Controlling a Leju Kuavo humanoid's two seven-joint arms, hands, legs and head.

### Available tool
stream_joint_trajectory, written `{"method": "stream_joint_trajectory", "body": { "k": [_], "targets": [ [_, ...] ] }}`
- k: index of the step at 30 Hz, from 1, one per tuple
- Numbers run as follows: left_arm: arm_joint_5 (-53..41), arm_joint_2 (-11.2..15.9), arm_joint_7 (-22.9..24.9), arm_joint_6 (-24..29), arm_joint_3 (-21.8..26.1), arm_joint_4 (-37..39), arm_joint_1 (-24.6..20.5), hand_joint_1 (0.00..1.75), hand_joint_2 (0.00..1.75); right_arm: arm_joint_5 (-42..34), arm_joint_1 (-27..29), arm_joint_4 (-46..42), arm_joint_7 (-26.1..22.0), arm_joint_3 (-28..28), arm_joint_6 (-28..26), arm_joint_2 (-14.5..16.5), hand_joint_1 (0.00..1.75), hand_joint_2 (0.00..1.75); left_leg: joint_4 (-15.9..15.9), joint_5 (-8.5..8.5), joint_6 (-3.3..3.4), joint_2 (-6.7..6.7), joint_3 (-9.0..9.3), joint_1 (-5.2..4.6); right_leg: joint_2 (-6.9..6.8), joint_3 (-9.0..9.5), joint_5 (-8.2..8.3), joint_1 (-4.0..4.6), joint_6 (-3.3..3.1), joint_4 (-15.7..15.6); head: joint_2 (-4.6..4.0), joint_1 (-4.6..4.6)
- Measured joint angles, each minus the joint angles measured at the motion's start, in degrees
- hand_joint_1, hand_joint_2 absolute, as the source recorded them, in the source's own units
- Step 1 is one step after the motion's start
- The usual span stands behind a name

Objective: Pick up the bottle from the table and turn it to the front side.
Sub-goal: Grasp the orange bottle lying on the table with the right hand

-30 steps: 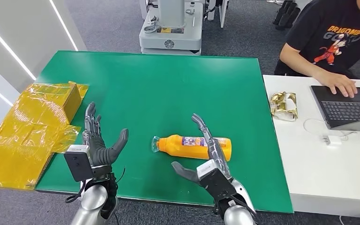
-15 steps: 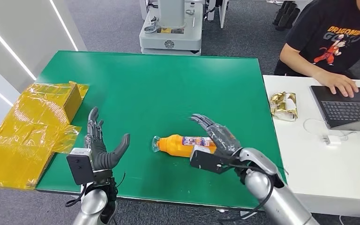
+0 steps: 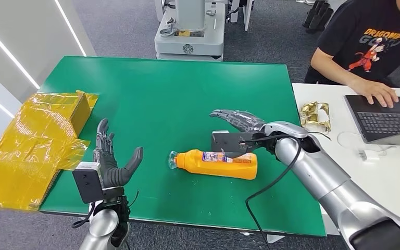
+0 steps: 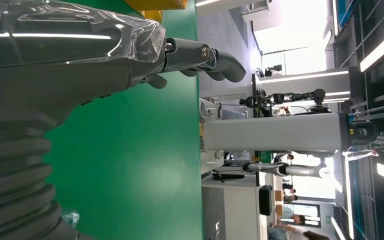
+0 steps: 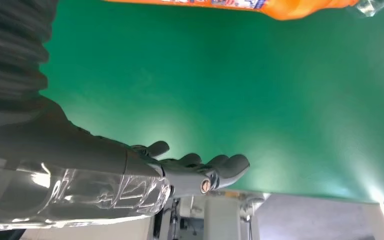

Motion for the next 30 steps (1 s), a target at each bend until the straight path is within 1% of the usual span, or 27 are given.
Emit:
{"method": "stream_joint_trajectory", "body": {
  "k": [4,8,14,19,22,30],
  "targets": [
    [1.3,0.2,-0.8,0.0,0.0,0.7,-0.6,0.00,1.75,0.2,-2.0,4.9,0.1,2.7,-0.3,1.5,0.00,1.75,0.0,0.00,0.00,-0.01,0.01,0.00,-0.01,0.00,0.00,0.00,0.00,0.0,0.00,-0.01],
    [2.8,0.3,-1.4,0.8,0.0,1.6,-1.2,0.00,1.75,0.8,-2.5,9.5,-0.9,5.1,-0.6,2.5,0.00,1.75,0.0,0.00,0.00,-0.01,0.01,0.00,-0.02,0.00,0.00,0.00,0.00,0.0,0.00,-0.01],
    [4.6,0.6,-2.5,1.8,0.0,3.0,-1.8,0.00,1.75,-0.3,-1.7,15.8,-4.4,8.0,-1.7,3.4,0.00,1.75,0.0,0.00,0.00,-0.01,0.01,0.00,-0.01,0.00,0.00,0.00,0.01,0.0,0.00,-0.01],
    [4.6,0.7,-2.6,2.2,-0.1,3.1,-1.8,0.00,1.75,-1.1,0.1,18.4,-5.2,9.1,-3.2,3.5,0.00,1.75,0.0,-0.01,0.01,-0.01,0.00,0.00,0.00,-0.01,0.00,0.00,0.01,0.0,0.00,-0.01],
    [4.6,0.9,-2.6,2.4,-0.1,3.1,-1.8,0.00,1.75,-0.8,1.0,19.2,-4.2,9.5,-4.6,3.5,0.00,1.75,0.0,-0.01,0.01,0.00,0.00,0.00,0.00,-0.02,0.00,0.00,0.01,0.0,0.00,-0.01],
    [4.3,1.1,-1.8,2.7,-0.1,3.1,-1.7,0.00,1.75,4.4,2.5,20.6,2.1,10.2,-10.7,3.3,0.00,1.75,0.0,0.00,0.01,0.01,0.02,0.00,0.00,-0.02,0.00,0.00,0.01,0.0,0.00,-0.01]
  ]
}}
